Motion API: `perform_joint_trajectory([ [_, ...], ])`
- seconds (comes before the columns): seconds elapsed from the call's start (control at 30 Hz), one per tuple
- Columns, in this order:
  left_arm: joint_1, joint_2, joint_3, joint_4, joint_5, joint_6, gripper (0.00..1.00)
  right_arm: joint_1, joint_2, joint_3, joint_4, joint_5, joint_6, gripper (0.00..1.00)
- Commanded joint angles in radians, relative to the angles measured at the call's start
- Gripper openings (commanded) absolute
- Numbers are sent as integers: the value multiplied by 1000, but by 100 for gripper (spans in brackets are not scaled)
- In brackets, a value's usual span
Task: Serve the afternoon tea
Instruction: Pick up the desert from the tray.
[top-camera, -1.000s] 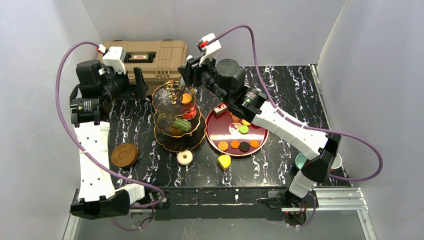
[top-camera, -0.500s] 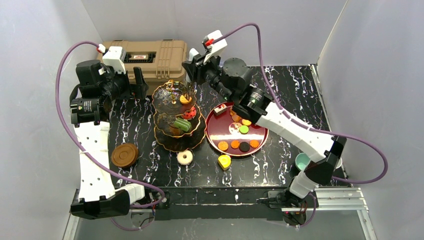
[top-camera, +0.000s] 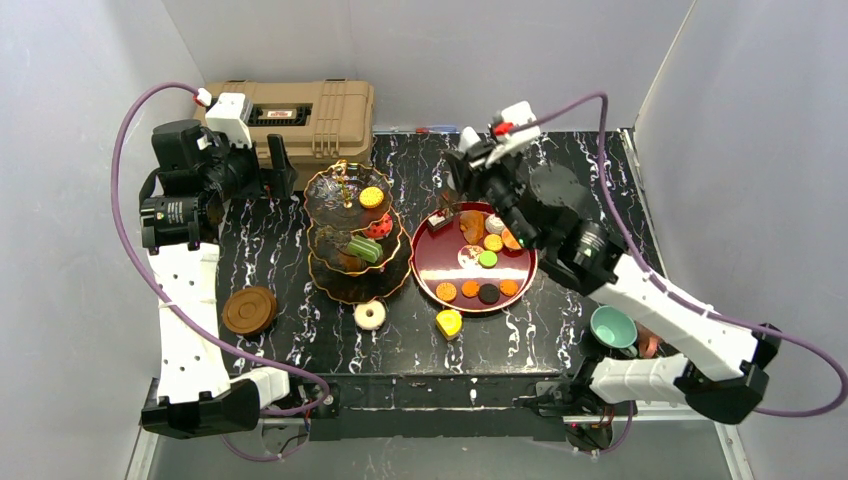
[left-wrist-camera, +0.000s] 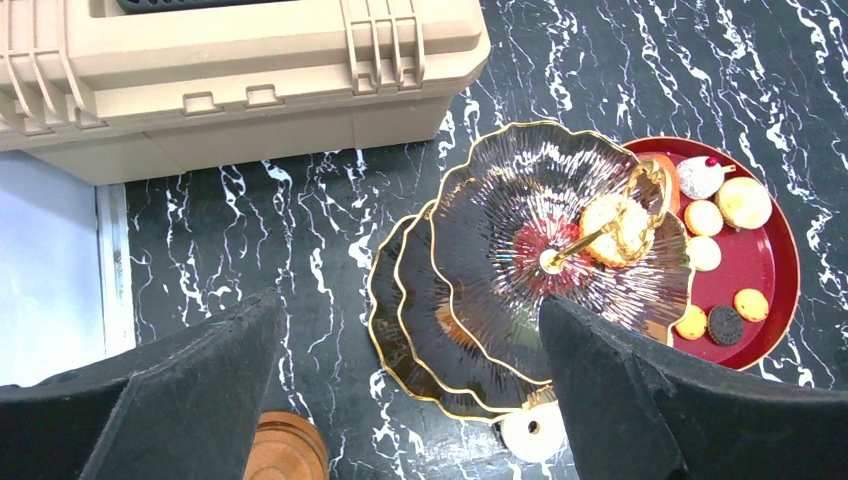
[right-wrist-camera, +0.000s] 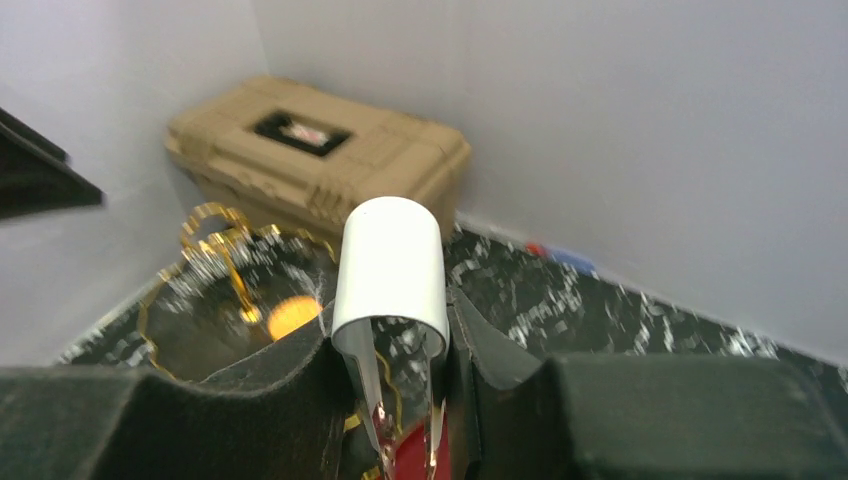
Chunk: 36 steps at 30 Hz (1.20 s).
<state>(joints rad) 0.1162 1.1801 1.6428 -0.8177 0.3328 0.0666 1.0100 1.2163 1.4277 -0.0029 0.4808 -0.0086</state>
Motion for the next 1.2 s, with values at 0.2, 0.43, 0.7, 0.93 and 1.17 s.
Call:
perform_joint_trajectory([
  [0.2,6,-32,-16,-29,55,12,98,-7,-175,-378,36,185,63,27],
  [0.43,7,-21,-19,-28,64,12,98,-65,-157,-505,124,213,76,27],
  [0.7,6,-13,-18,-28,64,22,98,-193,-98,-611,272,156,139,27],
  [0.93,5,-2,-18,-26,72,21,98,-203,-89,-736,453,158,122,28],
  [1.17,7,1,-14,-24,71,22,98,-206,-87,-814,541,190,108,32],
])
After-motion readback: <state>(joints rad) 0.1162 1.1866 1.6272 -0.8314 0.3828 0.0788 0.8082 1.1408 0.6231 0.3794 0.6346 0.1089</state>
